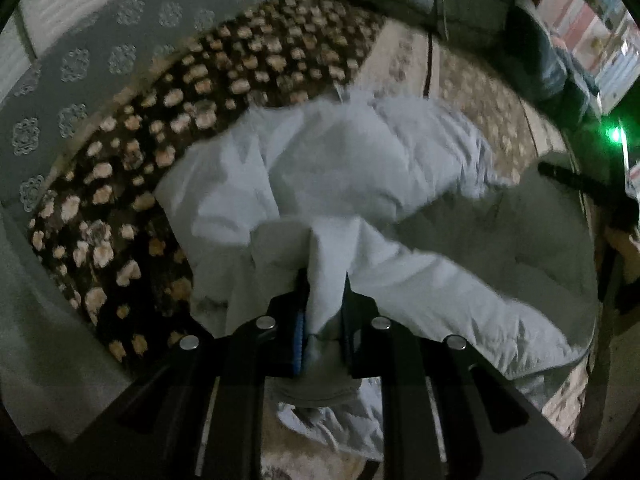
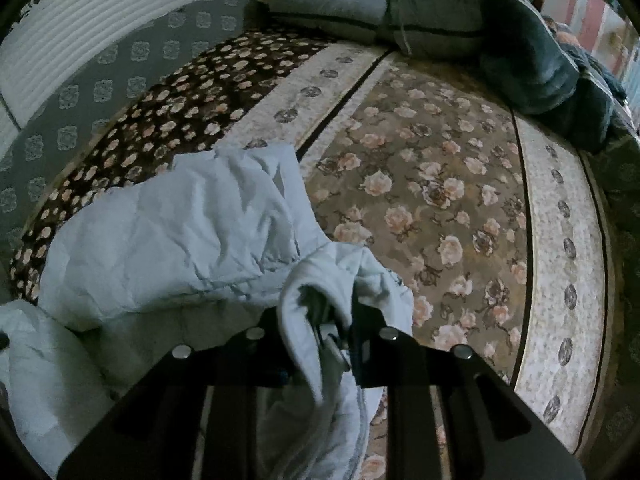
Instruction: Fold large clothes
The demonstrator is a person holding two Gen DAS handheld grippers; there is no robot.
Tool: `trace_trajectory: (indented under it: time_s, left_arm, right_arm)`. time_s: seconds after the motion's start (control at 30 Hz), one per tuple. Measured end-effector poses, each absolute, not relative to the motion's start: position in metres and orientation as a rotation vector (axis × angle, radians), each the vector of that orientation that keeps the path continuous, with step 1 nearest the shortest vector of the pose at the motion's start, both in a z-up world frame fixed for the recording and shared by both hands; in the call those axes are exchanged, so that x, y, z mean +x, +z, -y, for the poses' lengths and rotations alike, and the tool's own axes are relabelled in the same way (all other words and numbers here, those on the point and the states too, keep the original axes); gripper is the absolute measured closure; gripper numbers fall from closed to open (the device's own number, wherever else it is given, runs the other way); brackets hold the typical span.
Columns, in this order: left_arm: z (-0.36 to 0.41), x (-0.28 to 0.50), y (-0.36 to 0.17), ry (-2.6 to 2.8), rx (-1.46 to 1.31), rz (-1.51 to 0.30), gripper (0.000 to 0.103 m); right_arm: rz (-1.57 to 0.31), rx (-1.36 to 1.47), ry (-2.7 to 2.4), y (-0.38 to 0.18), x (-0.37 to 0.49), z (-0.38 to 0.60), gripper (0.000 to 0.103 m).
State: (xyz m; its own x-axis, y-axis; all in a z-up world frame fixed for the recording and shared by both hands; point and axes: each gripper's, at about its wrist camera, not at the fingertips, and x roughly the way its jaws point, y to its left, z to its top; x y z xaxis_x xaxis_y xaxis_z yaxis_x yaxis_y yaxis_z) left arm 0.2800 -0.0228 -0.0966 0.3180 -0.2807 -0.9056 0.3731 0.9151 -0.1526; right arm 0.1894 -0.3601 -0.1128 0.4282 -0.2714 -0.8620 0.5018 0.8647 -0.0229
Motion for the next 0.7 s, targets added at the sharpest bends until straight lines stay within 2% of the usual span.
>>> trace_trajectory:
  time_s: [0.3,0.43,0.6,0.63,0.7]
  left_arm:
    - [-0.001,0.285,-0.095,-0.301,-0.083,-1.103,0.09]
    - [-0.011,0.303,-0.093,-0.202,-0.062,-1.073,0.09]
    - [-0.029,0.351,-0.097,-0.096,-0.069,-1.078,0.09]
    - [-0.034,0.364,-0.098,-0.048,-0.042,-1.073,0.103]
    - [-0.043,0.39,-0.102,0.029,-0.008,-1.083,0.103]
  right_arm:
    - [-1.003,0.377,-0.4,-0.099,0.202,0.407,0.082]
    - [-0.957,0.368,-0.358,-0.085,0.243,0.412,0.082]
    - [-0.994,0.304,-0.35,-0.089,0.321,0.411,0.082]
    - [-0.999,0.333,-0.361,-0.093,0.336,0.416,0.082]
    - [-1.036,0.379,-0.395,-0.11,0.363,0.429,0.082]
